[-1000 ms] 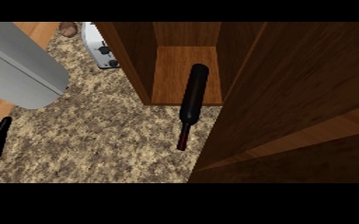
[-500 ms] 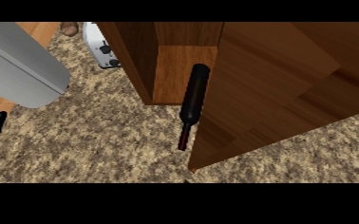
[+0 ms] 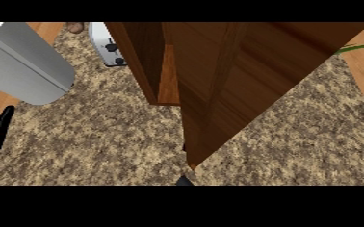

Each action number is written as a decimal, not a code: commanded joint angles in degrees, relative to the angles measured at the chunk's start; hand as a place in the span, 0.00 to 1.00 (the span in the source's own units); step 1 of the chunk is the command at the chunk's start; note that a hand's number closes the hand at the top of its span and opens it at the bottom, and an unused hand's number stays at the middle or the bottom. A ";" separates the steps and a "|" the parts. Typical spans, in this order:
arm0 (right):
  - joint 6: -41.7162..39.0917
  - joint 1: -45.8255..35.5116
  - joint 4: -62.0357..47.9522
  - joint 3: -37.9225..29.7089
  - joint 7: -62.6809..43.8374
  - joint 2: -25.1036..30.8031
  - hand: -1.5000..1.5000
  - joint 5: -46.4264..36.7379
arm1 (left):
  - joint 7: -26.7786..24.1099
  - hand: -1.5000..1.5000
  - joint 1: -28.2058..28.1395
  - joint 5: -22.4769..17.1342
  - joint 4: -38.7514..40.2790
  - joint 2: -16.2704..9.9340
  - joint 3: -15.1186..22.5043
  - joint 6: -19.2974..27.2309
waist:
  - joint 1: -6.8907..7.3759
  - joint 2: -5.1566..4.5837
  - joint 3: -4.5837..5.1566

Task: Pick up the wine, place it into the cabinet and close the cabinet

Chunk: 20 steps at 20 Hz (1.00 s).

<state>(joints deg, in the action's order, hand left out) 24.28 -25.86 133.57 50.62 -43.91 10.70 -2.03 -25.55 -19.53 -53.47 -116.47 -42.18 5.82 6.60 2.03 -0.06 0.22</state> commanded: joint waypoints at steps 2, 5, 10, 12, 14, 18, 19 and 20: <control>4.37 -14.32 -13.86 -3.30 0.97 -10.19 1.00 3.96 | 1.70 0.00 0.28 0.40 -2.57 1.12 1.39 1.89 | 1.30 -0.17 0.00; 7.69 -23.50 -18.13 -6.85 1.08 -10.38 1.00 8.22 | 1.29 0.00 1.57 1.94 -0.39 2.26 1.76 2.22 | 0.56 -0.08 -0.02; 5.96 -36.02 -34.29 -15.97 6.79 -10.60 1.00 15.45 | 3.51 0.00 4.10 0.48 0.32 2.57 -0.17 2.14 | 0.31 -0.29 -0.11; 6.60 -38.94 -38.39 -14.85 8.63 -10.64 1.00 14.18 | 1.82 0.00 0.80 3.74 -1.14 4.30 1.22 3.38 | 0.15 -0.02 -0.14; 4.06 -44.83 -43.64 -18.85 8.27 -10.66 1.00 12.86 | 2.90 0.00 1.43 1.94 -0.43 3.64 -0.10 1.83 | 0.10 -0.02 -0.11; 1.56 -45.64 -51.86 -21.23 12.87 -10.68 1.00 11.20 | 3.12 0.00 3.26 1.94 3.69 4.59 -1.63 -0.20 | -0.85 -0.06 -0.14; -0.26 -42.53 -56.33 -20.32 18.52 -10.69 1.00 11.51 | 3.23 0.00 4.23 3.29 2.23 4.63 -1.32 1.50 | -0.59 -0.28 -0.16; -4.04 -42.07 -55.50 -24.87 18.45 -8.76 1.00 13.32 | 3.82 0.00 4.45 4.13 1.27 5.37 -0.52 2.98 | -1.06 -0.21 -0.21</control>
<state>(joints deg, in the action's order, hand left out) 25.12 -67.93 84.23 30.53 -30.23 0.54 10.18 -22.33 -16.06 -51.01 -115.02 -37.98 5.13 8.15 1.60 -0.23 0.10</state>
